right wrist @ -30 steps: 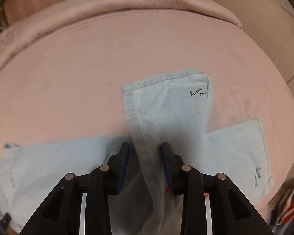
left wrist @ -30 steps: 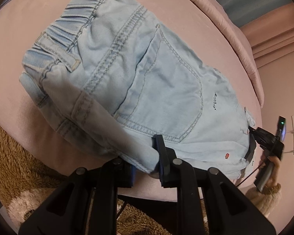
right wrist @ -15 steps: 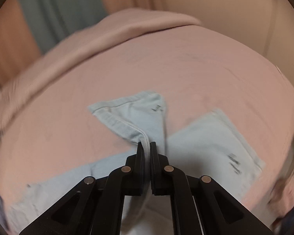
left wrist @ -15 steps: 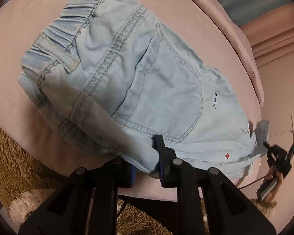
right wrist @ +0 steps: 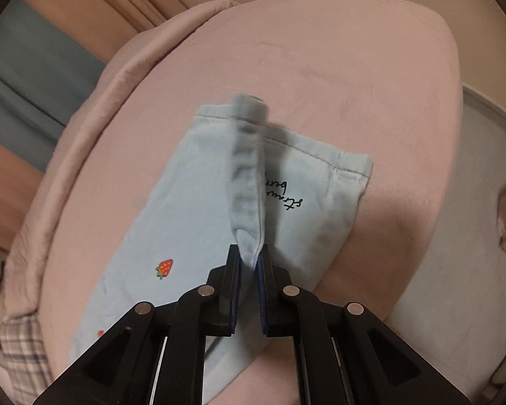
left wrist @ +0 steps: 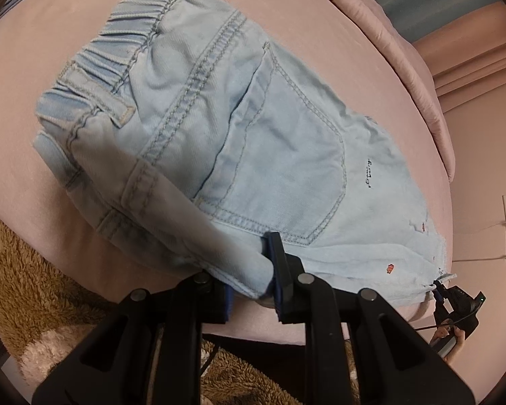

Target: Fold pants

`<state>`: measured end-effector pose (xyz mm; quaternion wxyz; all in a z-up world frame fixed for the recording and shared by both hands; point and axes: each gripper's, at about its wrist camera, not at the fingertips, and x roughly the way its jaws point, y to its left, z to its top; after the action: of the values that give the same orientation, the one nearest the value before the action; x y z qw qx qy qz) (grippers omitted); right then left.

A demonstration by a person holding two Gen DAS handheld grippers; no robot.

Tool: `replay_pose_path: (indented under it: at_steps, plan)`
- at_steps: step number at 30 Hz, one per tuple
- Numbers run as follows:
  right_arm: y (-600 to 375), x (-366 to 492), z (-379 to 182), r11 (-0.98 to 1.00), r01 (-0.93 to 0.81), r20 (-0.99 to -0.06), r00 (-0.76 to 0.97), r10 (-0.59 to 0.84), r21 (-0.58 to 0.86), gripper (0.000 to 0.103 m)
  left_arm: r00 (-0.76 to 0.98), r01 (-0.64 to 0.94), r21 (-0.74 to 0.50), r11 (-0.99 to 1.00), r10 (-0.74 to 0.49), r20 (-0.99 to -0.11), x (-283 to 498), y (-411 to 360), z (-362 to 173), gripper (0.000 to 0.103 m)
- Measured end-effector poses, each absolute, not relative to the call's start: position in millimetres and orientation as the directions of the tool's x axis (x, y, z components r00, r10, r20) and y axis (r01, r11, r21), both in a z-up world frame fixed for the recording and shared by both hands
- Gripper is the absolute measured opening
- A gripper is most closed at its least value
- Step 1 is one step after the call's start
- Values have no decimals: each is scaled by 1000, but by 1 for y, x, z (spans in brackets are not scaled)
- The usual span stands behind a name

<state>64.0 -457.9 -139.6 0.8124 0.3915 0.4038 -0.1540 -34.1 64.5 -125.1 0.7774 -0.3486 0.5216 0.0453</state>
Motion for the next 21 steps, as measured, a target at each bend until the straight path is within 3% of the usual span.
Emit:
replay_pose_path:
  at_steps: [2, 5, 8, 13, 15, 16, 18, 19, 20, 21]
  plan:
    - [-464, 65, -138, 645, 558, -772, 630, 81, 523, 7, 460, -445, -504, 740, -293, -838, -35, 69, -120, 26]
    - [-475, 63, -136, 643, 574, -781, 621, 62, 507, 26, 487, -465, -489, 738, -248, -838, -39, 77, -108, 38]
    - [-480, 63, -131, 637, 596, -778, 628, 8, 488, 32, 504, -478, -460, 749, -196, -841, -42, 84, -102, 39]
    - [-493, 68, -134, 628, 591, -775, 631, 31, 506, 32, 529, -524, -476, 706, -168, -832, -46, 105, -109, 36]
    - [-493, 73, -134, 636, 584, -778, 626, 43, 505, 32, 538, -527, -493, 693, -177, -824, -46, 108, -114, 22]
    - [-492, 80, -134, 644, 579, -780, 624, 43, 499, 32, 542, -525, -501, 688, -183, -820, -46, 109, -116, 21]
    - [-491, 81, -132, 652, 582, -783, 622, 26, 485, 26, 552, -523, -516, 678, -192, -811, -48, 110, -115, 12]
    - [-491, 82, -132, 658, 585, -786, 618, 15, 473, 19, 551, -520, -514, 682, -192, -812, -48, 110, -113, 12]
    - [-490, 82, -130, 666, 586, -789, 614, 8, 462, 4, 551, -517, -508, 689, -187, -814, -49, 108, -109, 11]
    - [-490, 83, -129, 671, 586, -790, 613, 0, 455, 4, 552, -514, -506, 692, -185, -813, -49, 108, -105, 11]
